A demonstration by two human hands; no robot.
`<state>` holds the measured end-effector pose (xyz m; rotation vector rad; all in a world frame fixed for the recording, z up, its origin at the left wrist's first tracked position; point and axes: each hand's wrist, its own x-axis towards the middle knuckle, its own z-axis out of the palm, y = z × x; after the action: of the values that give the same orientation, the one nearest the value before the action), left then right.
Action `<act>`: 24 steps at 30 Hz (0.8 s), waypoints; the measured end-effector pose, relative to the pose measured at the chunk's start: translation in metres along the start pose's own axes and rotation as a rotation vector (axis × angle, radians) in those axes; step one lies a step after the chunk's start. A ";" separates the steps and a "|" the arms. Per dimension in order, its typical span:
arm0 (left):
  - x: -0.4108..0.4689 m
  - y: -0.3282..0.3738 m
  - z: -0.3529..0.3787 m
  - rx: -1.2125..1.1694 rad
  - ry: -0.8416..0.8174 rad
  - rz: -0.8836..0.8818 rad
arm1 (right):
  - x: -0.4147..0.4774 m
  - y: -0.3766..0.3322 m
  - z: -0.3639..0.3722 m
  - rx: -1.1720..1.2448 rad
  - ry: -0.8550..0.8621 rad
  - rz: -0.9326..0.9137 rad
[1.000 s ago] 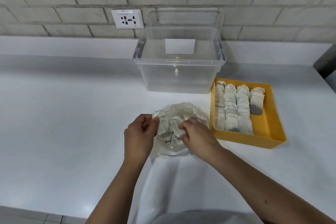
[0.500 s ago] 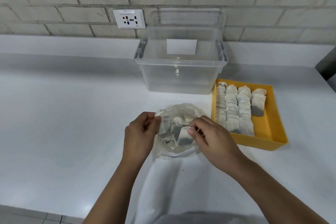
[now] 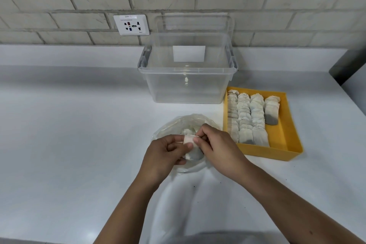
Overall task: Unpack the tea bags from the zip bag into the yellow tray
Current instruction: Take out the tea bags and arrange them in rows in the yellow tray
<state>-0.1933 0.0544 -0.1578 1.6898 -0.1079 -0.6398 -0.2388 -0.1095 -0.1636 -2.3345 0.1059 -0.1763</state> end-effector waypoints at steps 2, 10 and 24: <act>0.002 -0.003 -0.001 0.022 0.065 0.007 | 0.003 0.001 0.003 0.052 0.010 0.020; 0.013 -0.010 -0.021 0.068 0.313 0.014 | 0.008 0.023 0.023 -0.299 -0.232 0.052; 0.013 -0.015 -0.023 0.054 0.339 0.008 | -0.004 0.022 0.032 -0.278 -0.083 -0.088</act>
<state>-0.1759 0.0723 -0.1745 1.8257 0.1104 -0.3403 -0.2385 -0.1018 -0.2019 -2.6217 -0.0154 -0.1133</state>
